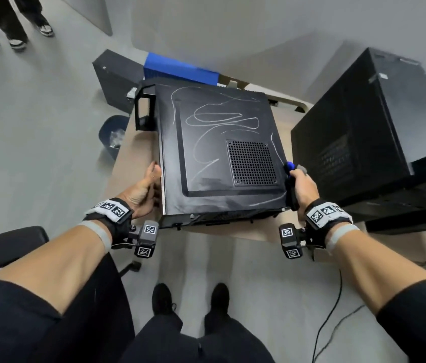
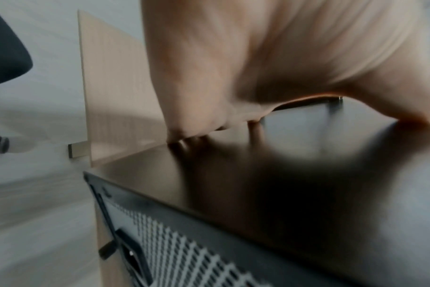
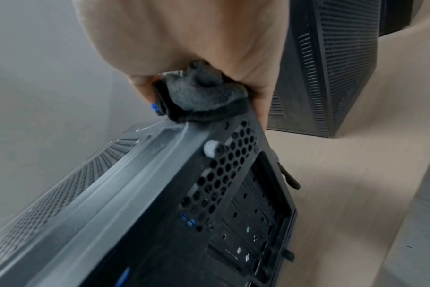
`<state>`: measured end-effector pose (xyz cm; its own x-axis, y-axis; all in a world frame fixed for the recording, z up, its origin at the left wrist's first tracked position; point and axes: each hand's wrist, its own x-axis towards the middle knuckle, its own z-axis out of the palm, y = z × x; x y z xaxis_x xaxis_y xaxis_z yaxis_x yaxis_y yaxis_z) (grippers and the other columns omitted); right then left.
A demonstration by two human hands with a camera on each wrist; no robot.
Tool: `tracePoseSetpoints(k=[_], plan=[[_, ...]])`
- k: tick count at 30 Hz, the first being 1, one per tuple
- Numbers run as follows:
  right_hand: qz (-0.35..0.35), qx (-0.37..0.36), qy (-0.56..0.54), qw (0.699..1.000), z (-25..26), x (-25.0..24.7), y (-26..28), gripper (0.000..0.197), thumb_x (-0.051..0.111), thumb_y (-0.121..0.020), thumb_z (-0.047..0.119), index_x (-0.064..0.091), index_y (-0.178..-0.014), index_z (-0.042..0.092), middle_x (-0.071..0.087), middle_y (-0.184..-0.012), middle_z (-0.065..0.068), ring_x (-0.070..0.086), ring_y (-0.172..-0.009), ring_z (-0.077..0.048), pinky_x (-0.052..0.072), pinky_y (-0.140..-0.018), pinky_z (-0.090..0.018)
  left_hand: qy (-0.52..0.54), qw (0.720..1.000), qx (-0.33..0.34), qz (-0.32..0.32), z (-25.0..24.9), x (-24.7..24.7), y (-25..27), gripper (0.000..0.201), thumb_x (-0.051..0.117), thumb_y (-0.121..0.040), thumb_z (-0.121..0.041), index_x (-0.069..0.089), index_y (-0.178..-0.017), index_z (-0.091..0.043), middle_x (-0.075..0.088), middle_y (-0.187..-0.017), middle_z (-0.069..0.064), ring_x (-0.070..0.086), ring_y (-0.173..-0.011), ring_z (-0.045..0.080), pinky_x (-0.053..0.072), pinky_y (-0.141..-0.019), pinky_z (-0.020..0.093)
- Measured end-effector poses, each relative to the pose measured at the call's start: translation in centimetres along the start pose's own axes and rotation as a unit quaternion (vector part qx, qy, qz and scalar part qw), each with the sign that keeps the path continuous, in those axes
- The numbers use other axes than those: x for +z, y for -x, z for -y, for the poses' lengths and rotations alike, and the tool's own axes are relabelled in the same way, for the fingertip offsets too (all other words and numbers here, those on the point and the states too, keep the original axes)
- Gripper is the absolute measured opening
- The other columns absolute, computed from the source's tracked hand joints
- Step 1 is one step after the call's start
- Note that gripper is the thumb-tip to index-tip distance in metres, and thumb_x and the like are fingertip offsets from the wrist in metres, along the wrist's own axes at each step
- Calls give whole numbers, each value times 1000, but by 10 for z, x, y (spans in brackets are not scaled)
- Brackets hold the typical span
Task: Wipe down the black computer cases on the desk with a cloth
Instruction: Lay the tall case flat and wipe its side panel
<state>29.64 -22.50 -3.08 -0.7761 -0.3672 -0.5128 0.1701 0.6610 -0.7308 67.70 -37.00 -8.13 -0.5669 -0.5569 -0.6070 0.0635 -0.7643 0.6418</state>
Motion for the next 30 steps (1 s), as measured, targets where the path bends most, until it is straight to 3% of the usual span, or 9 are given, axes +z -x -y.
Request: tracePoseSetpoints(k=[4,7,10,13,16,18,20,23,30], plan=[[3,11,12,1000,8,5,20,46,59,-58,56,68,-95,30,70,-105,1,66,-101,-24,51,-100,-45,32,999,17,26,-9,12,8,130,99,-29,-55,52,-142,-13,71,-123,10,71,-106,14,59,-88,25],[7,-8,26,1000,12,13,30,38,54,-69,49,66,-94,23,68,-104,-2,63,-106,-27,47,-102,-45,36,998,35,45,-10,21,14,107,98,-25,-57,70,-119,-14,76,-108,8,74,-96,17,62,-75,34],[11,-15,38,999,11,14,27,62,51,-55,58,64,-107,26,68,-111,-6,61,-106,-30,46,-103,-48,34,997,31,62,-9,22,16,88,95,-21,-62,80,-93,-15,78,-95,8,76,-90,18,62,-73,35],[23,-19,34,999,13,11,31,47,55,-68,49,63,-108,25,68,-111,-8,62,-106,-29,47,-103,-48,-9,999,22,34,-14,28,14,97,84,-45,-73,64,-122,-18,75,-112,11,73,-103,22,61,-79,39],[26,-48,51,997,14,5,39,35,58,-73,40,64,-102,23,68,-108,-9,64,-103,-29,50,-100,-48,-73,996,9,-42,-22,29,14,71,42,-86,-78,65,-125,-24,74,-117,7,71,-108,21,55,-90,39],[-11,-111,102,988,15,-3,50,32,59,-77,38,64,-103,19,67,-102,-8,63,-100,-31,51,-94,-44,-114,990,13,-83,-21,15,2,83,35,-85,-85,57,-139,-26,63,-138,5,62,-124,17,46,-107,42],[-28,-193,169,966,12,-6,60,31,60,-86,28,63,-113,14,64,-106,-7,60,-100,-30,46,-86,-36,-153,981,37,-110,-17,6,-14,101,39,-79,-90,24,-158,-30,31,-163,-2,33,-148,15,24,-123,45],[21,-281,287,915,-4,-5,74,45,59,-91,16,54,-135,8,57,-133,-15,53,-122,-33,40,-96,-32,-187,969,97,-127,-22,35,8,77,30,-103,-60,-8,-160,-22,3,-168,-3,7,-154,14,7,-126,39],[33,-329,357,874,-31,-4,99,48,54,-88,21,51,-132,5,46,-138,-14,44,-129,-32,35,-108,-36,-301,934,96,-169,-22,43,8,75,23,-105,-58,-7,-160,-18,3,-168,6,8,-155,24,5,-126,43]])
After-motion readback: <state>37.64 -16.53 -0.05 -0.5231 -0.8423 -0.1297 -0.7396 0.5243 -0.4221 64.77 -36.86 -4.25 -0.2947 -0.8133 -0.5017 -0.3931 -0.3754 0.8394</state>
